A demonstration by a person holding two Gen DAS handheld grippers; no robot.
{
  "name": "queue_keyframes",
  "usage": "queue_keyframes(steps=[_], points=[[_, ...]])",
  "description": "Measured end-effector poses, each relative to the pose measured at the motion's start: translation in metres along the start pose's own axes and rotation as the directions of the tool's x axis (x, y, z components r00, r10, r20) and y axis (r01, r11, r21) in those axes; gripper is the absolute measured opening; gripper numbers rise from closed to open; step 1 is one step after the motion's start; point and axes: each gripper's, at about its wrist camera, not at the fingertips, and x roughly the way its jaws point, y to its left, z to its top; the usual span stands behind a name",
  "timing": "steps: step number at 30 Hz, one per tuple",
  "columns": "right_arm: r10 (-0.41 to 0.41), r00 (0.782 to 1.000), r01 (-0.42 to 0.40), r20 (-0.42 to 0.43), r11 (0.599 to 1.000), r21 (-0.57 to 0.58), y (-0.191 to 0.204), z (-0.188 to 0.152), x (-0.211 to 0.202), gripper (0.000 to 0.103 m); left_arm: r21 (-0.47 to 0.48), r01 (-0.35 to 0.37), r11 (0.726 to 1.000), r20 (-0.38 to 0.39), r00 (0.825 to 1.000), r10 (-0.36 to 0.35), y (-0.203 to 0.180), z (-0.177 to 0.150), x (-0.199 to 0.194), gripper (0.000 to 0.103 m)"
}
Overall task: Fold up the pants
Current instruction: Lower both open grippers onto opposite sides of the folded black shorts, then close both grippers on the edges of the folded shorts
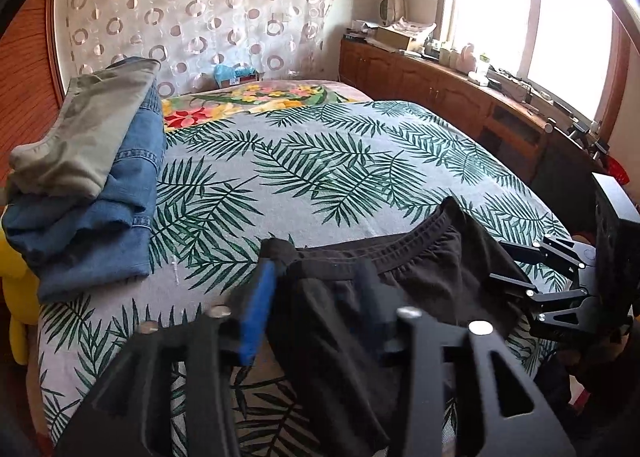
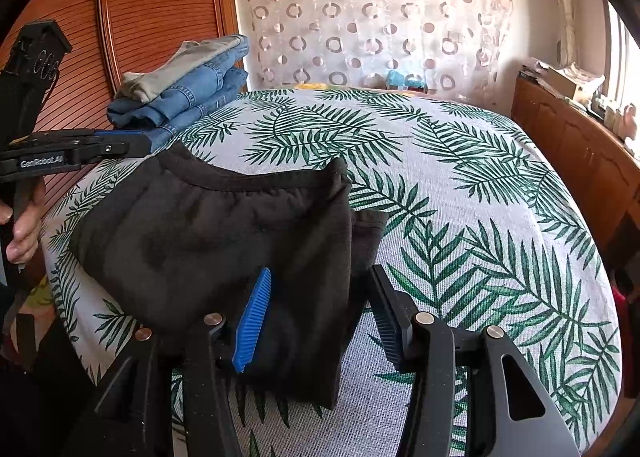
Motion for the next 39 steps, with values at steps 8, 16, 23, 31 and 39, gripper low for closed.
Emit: queue_keyframes(steps=[8,16,23,31,39], points=[[-0.003,1.0,0.003,-0.017,1.0,-0.001,0.0,0.004,0.001,0.052,-0.023,-0.057,0.998,-0.067,0.996,0.055,0.011,-0.008,0.021,0.051],[0.001,0.998,0.0,-0.064,1.0,0.009,-0.004,0.013,0.003,0.052,-0.041,-0.033,0.999,-0.092,0.995,0.03,0.017,-0.016,0.036,0.051],[-0.011,0.997,0.013,-0.073,1.0,0.026,-0.011,0.021,0.005,0.052,-0.052,-0.025,0.998,-0.068,0.997,0.022,0.022,-0.02,0.038,0.059],[-0.02,0.997,0.024,-0.079,0.998,0.052,-0.023,0.04,0.011,0.052,-0.076,-0.002,0.997,-0.064,0.998,-0.003,0.026,-0.021,0.04,0.06],[-0.027,0.992,0.034,-0.121,0.998,0.056,-0.022,0.045,0.032,0.052,-0.082,0.002,0.997,-0.063,0.998,-0.008,0.026,-0.022,0.04,0.06]])
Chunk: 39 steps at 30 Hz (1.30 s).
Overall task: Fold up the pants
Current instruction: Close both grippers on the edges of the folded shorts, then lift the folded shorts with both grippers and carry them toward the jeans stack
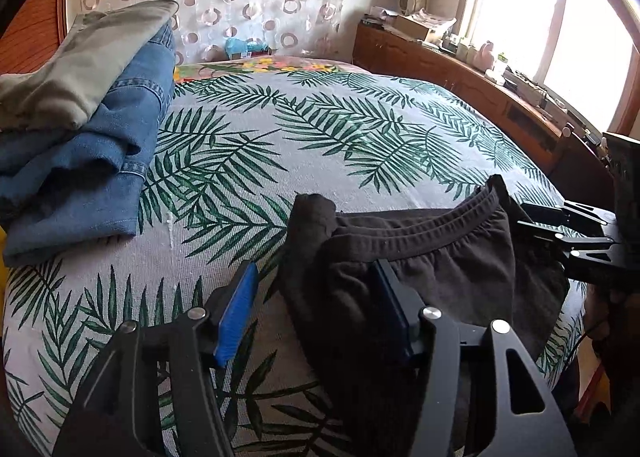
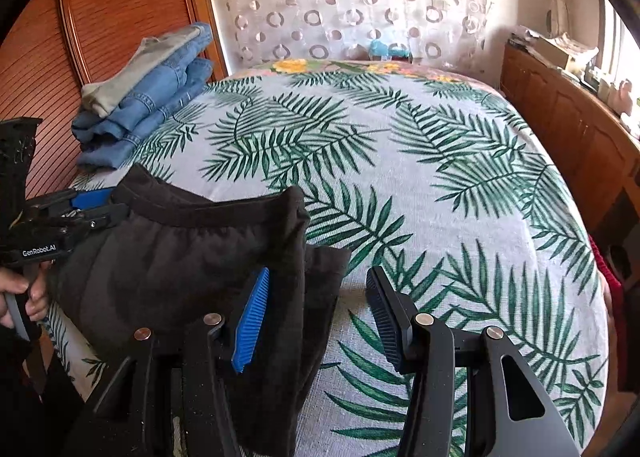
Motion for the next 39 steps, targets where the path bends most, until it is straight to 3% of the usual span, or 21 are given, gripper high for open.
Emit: queue_keyframes(steps=[6,10,17,19,30,39], points=[[0.017,1.0,-0.017,0.003,1.0,-0.016,0.005,0.0,0.002,0.05,0.002,0.001,1.0,-0.001,1.0,-0.001,0.0,0.0,0.0,0.06],[0.069,0.998,-0.069,-0.005,0.997,-0.04,0.009,0.0,0.005,0.026,0.006,0.008,1.0,-0.001,1.0,-0.008,-0.001,0.0,0.0,0.058],[0.088,0.996,-0.088,0.001,0.995,-0.052,0.01,-0.002,0.007,0.015,0.028,0.05,0.998,0.009,0.999,-0.05,-0.013,0.0,-0.004,0.02],[0.088,0.996,-0.087,0.01,0.995,-0.049,0.01,-0.003,0.004,0.013,0.029,0.053,0.998,0.01,0.999,-0.054,-0.014,0.001,-0.006,0.018],[0.101,0.983,-0.094,0.15,0.994,-0.051,0.015,-0.013,-0.037,0.011,0.044,0.065,0.997,0.119,0.99,-0.07,-0.029,0.004,-0.054,0.012],[0.104,0.968,-0.083,0.229,0.992,-0.098,0.028,-0.009,-0.071,0.01,0.076,0.03,0.997,0.213,0.976,-0.046,-0.038,0.016,-0.086,0.011]])
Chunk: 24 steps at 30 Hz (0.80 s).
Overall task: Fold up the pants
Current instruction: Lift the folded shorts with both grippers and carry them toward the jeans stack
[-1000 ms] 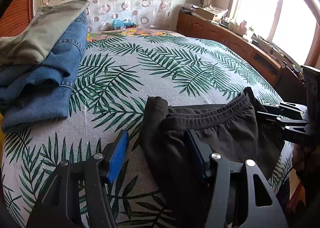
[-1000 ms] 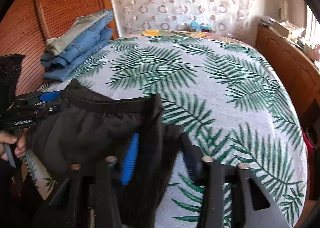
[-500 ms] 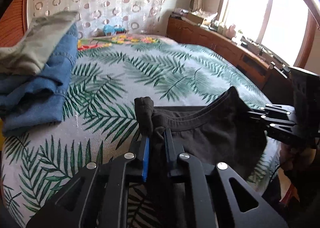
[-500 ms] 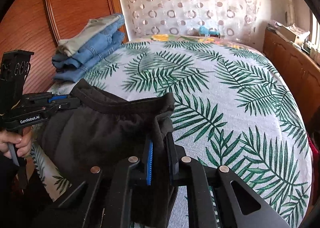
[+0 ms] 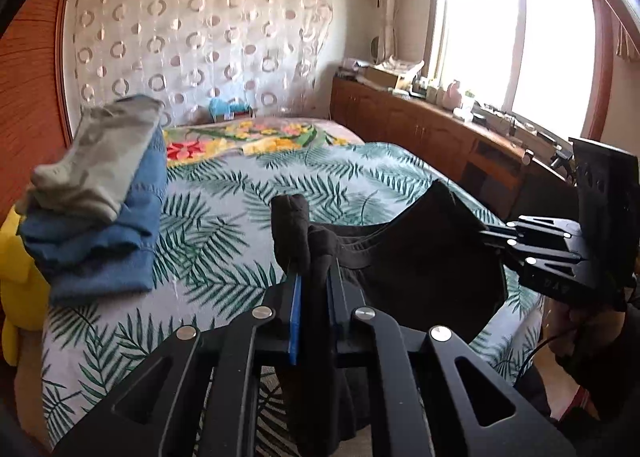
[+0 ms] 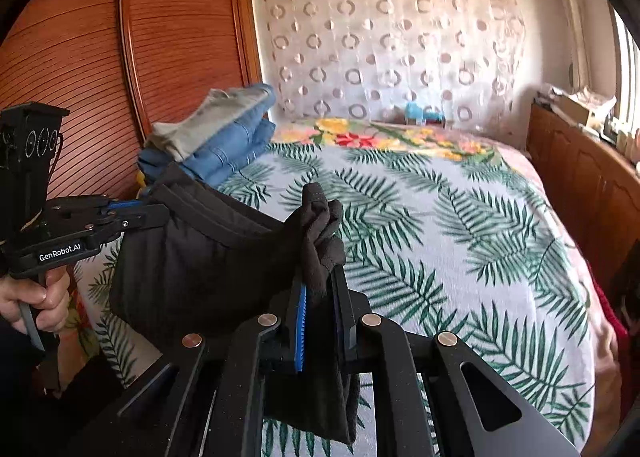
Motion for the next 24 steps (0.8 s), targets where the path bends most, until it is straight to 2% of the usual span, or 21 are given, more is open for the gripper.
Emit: queue_keyframes(steps=[11,19,24], points=[[0.013,0.999,-0.01,0.049,0.998,-0.057,0.011,0.029,-0.003,0.01,0.021,-0.046,0.999,0.07,0.997,0.044,0.009,0.018,-0.016,0.011],[0.02,0.998,-0.012,0.065,0.992,-0.125,0.015,0.05,0.029,0.01,-0.022,-0.077,0.997,0.096,0.992,0.078,0.029,0.022,-0.013,0.01],[0.042,0.995,-0.028,0.085,0.987,-0.157,0.018,0.077,0.046,0.01,-0.04,-0.091,0.995,0.137,0.986,0.096,0.044,0.038,-0.019,0.01]])
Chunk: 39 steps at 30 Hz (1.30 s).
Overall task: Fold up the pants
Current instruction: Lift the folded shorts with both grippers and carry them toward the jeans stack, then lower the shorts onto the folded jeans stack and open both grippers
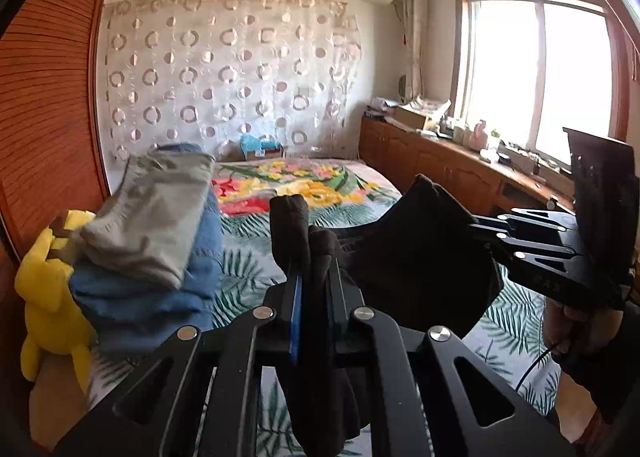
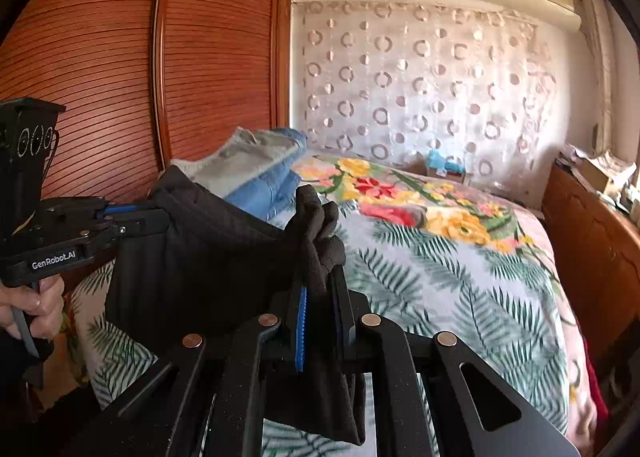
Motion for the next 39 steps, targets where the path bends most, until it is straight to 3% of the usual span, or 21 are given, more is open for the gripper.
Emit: queue_keyframes(steps=[9,17,39], points=[[0.026,0.999,-0.022,0.045,0.997,-0.077,-0.003,0.064,0.048,0.01,0.003,-0.076,0.997,0.071,0.995,0.075,0.038,0.042,0.002,0.01],[0.07,0.996,-0.061,0.048,0.986,-0.157,0.0,0.1,0.108,0.01,-0.02,-0.16,0.987,0.079,0.984,0.161,0.079,0.059,0.015,0.01],[0.13,0.99,-0.103,0.057,0.937,-0.333,-0.011,0.132,0.192,0.01,-0.079,-0.264,0.961,0.099,0.958,0.271,0.124,0.076,0.028,0.01]])
